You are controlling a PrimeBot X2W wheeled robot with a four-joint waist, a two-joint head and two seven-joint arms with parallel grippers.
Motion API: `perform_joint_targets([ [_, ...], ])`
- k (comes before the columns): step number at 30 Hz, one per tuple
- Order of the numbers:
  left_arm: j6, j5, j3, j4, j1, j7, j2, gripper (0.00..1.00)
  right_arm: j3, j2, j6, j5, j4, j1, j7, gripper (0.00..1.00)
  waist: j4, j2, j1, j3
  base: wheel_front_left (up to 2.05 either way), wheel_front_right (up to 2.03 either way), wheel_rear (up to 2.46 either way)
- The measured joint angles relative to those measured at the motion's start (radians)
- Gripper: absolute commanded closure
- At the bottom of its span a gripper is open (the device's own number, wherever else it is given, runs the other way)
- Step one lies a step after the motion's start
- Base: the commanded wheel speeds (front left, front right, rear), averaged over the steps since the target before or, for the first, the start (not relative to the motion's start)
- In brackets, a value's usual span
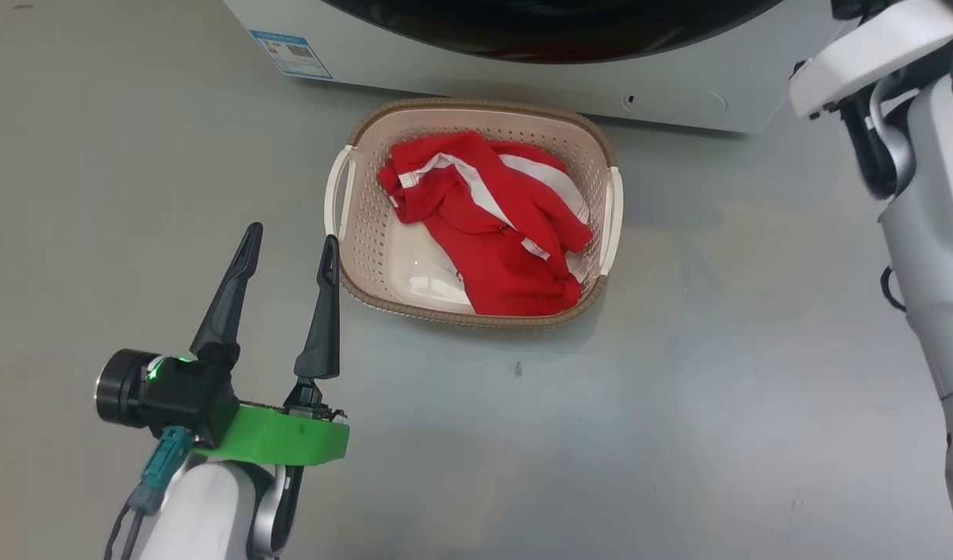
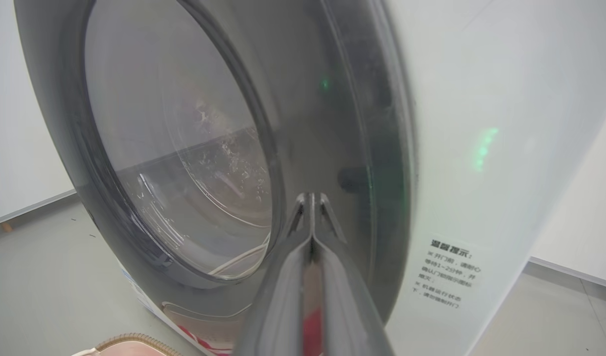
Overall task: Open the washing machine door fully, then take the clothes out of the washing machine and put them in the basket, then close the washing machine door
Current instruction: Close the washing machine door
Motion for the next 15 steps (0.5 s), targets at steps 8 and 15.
perform_joint_targets([
  [8,0.007,0.010,0.009,0.016,0.000,0.000,0.000,0.00,-0.007,0.027,0.000,0.044,-0.061,0.125,0.000,1.00,-0.018,0.0000,0.0000,-0.040,0.00,0.00,0.00],
  [15,0.007,0.019,0.025,0.026,0.008,0.000,0.000,0.00,-0.066,0.059,0.000,0.074,-0.160,0.287,0.000,0.93,-0.044,0.0000,0.0000,-0.088,0.00,0.00,0.00],
])
